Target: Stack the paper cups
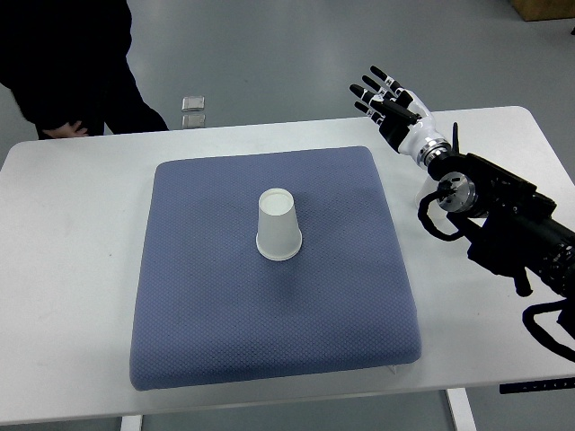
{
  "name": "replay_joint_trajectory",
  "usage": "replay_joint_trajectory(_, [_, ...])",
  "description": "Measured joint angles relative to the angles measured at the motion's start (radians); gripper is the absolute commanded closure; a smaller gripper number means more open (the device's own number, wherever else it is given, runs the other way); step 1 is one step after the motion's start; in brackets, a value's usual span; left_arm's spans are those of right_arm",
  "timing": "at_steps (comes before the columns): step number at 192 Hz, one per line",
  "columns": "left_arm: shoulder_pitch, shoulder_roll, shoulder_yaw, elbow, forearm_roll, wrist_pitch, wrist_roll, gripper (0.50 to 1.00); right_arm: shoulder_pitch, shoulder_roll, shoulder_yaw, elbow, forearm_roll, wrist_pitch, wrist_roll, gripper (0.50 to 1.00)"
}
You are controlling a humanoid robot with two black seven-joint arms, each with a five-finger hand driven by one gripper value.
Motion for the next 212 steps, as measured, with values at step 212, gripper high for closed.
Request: replay_joint_trajectory(212, [0.0,0.0,0.005,-0.052,0.002,-0.017,-0.002,0.5,0.437,-0.179,-0.625,0.19,-0.734,0.16,-0.153,0.587])
